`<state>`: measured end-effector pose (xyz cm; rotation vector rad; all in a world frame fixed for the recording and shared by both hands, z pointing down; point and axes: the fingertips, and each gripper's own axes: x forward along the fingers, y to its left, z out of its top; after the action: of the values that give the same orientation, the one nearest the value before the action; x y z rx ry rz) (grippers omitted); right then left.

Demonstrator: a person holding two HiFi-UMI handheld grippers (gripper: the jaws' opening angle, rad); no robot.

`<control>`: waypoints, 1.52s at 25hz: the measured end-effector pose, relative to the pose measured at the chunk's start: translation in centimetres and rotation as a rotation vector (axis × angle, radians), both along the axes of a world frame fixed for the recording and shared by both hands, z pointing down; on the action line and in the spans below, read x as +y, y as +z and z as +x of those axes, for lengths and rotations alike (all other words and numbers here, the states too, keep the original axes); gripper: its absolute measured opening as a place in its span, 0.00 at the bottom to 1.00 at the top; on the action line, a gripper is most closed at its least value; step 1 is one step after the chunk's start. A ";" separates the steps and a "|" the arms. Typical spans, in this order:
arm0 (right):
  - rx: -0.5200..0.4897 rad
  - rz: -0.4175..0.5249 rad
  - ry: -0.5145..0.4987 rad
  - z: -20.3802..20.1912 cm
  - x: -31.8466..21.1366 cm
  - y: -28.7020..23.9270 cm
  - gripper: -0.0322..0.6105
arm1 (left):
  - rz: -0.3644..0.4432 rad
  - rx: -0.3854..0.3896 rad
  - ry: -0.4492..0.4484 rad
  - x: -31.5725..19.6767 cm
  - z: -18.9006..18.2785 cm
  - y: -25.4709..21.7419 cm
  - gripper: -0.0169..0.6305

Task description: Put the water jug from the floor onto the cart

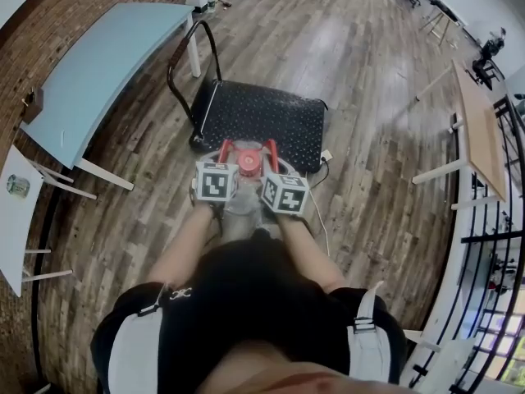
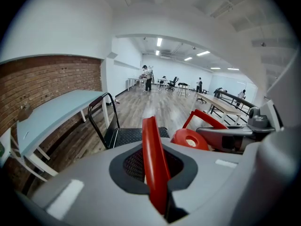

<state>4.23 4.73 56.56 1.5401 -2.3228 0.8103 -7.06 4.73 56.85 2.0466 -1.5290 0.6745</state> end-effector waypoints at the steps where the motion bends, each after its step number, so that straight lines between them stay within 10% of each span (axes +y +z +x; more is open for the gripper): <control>1: 0.000 0.000 -0.007 0.2 -0.9 -0.1 0.07 | 0.002 -0.005 -0.005 -0.9 0.2 -0.2 0.05; 38: 0.051 -0.042 -0.115 5.6 -22.8 3.5 0.07 | -0.035 0.001 -0.095 -21.6 5.7 2.4 0.06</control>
<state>9.86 -18.02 60.07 1.3804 -2.3185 0.7770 -1.36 -16.85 59.25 1.9352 -1.5912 0.6594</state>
